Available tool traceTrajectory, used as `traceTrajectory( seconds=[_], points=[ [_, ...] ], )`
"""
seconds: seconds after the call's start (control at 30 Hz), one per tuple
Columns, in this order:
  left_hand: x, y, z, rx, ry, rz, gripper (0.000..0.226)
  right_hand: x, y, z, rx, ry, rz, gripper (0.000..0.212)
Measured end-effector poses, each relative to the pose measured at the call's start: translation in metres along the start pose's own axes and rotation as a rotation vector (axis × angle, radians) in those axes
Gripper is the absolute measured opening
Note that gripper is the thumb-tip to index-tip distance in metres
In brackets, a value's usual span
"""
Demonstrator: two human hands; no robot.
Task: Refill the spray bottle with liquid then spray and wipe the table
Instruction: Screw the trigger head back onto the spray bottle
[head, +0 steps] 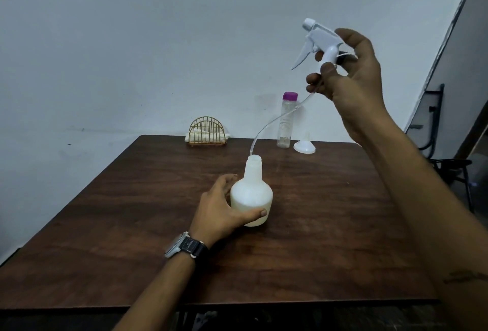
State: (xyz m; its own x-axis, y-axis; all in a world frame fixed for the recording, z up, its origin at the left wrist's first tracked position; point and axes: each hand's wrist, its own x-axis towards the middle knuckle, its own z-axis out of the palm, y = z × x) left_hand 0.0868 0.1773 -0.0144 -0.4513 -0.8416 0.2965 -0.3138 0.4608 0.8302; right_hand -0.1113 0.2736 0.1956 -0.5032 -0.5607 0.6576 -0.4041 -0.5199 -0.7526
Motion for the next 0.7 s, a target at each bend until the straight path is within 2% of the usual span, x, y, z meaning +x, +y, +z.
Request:
traceTrajectory(
  seconds=[0.23,0.37,0.57,0.7],
  points=[
    [0.0,0.0,0.0,-0.012,-0.001,-0.013,0.105,-0.03,0.035,0.035,-0.185,-0.411,0.233,0.049],
    [0.0,0.0,-0.001,-0.005,-0.007,-0.014,0.109,-0.046,0.06,0.045,-0.413,-0.43,0.18,0.046],
    [0.002,0.0,-0.001,-0.001,-0.007,-0.007,0.107,-0.06,0.079,0.039,-0.539,-0.461,0.226,0.031],
    [0.003,-0.001,0.0,0.002,0.0,-0.01,0.106,-0.053,0.076,0.038,-0.591,-0.534,0.192,0.044]
  ],
)
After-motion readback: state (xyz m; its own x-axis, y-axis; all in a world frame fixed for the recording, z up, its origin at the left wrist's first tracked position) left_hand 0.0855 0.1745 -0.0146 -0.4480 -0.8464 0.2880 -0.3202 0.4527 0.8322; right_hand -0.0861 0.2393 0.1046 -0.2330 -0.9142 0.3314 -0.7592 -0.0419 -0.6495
